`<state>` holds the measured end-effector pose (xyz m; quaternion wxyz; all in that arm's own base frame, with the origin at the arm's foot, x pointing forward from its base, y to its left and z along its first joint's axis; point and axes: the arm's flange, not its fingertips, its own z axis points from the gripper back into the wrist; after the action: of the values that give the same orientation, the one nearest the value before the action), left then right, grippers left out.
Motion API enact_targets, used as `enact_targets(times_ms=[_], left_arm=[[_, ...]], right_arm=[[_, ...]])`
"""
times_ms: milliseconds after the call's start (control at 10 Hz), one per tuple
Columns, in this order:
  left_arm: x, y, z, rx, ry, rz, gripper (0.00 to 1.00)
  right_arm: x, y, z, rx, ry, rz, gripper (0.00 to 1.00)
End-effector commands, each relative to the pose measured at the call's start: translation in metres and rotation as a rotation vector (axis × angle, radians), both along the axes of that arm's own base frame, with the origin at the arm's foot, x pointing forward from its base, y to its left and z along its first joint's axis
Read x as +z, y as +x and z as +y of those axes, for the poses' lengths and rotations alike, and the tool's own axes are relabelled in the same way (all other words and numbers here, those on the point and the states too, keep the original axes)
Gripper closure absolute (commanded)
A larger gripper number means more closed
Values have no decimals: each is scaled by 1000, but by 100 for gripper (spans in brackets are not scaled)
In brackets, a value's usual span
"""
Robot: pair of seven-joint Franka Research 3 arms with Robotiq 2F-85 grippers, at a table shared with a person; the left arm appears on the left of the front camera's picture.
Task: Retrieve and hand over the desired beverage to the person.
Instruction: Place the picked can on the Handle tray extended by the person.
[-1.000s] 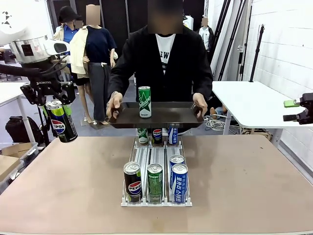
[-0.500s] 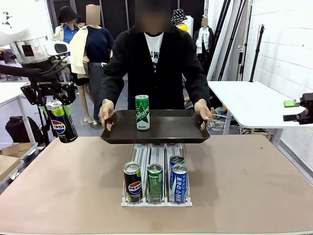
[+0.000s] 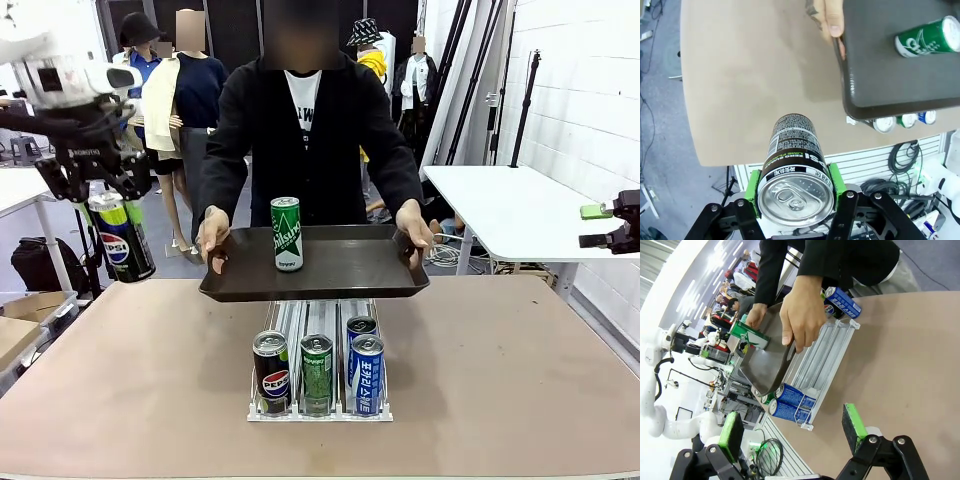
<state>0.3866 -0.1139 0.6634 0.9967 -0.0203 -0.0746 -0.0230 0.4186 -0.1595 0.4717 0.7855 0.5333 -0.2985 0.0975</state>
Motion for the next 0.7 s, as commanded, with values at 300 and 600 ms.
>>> enact_targets(times_ms=[300,600], left_arm=[[70,5,-68,-133,20,-84,100],[79,8,-122,-228,55,-107,100]], right_arm=[[0,0,1,3,12,-6,0],[0,0,1,3,12,-6,0]])
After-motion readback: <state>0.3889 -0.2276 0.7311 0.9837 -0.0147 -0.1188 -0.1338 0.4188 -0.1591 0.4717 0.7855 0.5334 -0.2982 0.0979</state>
